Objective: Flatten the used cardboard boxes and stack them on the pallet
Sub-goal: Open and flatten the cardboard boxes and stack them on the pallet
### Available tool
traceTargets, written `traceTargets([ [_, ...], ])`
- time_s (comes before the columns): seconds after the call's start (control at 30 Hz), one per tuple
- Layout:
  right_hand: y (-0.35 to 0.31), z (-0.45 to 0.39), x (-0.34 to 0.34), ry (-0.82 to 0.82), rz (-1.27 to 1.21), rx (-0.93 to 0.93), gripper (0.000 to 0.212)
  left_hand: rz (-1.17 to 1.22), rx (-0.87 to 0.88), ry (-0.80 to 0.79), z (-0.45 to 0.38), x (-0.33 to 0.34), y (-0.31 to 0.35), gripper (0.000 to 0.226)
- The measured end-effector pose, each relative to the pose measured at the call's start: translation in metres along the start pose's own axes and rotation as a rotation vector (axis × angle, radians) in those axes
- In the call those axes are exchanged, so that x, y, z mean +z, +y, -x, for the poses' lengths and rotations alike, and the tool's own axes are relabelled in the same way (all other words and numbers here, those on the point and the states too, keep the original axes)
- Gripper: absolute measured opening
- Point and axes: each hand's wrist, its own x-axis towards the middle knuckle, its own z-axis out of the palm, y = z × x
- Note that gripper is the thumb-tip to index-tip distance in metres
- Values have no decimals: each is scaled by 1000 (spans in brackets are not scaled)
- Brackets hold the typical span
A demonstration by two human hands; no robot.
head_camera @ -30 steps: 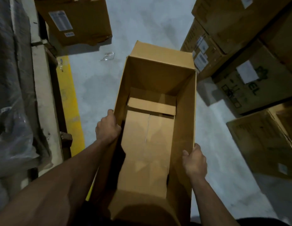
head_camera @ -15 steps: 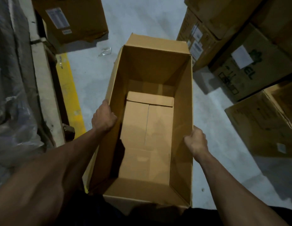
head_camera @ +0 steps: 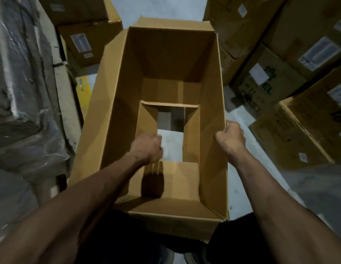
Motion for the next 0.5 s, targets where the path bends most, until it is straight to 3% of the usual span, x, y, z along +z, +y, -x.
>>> traceTargets([
  [0.07,-2,17,-11,26,0,-38,12,162,84,-229,11,19,17,30],
  [0.13,-2,28,-21,53,-10,-63,12,161,139,-350,19,38,35,37],
  [0.33,0,25,-37,87,-71,-75,18,76,146,-469,18,84,61,66],
  [0.5,-4,11,-41,75,-74,-122,27,109,94,-583,-6,98,68,61],
])
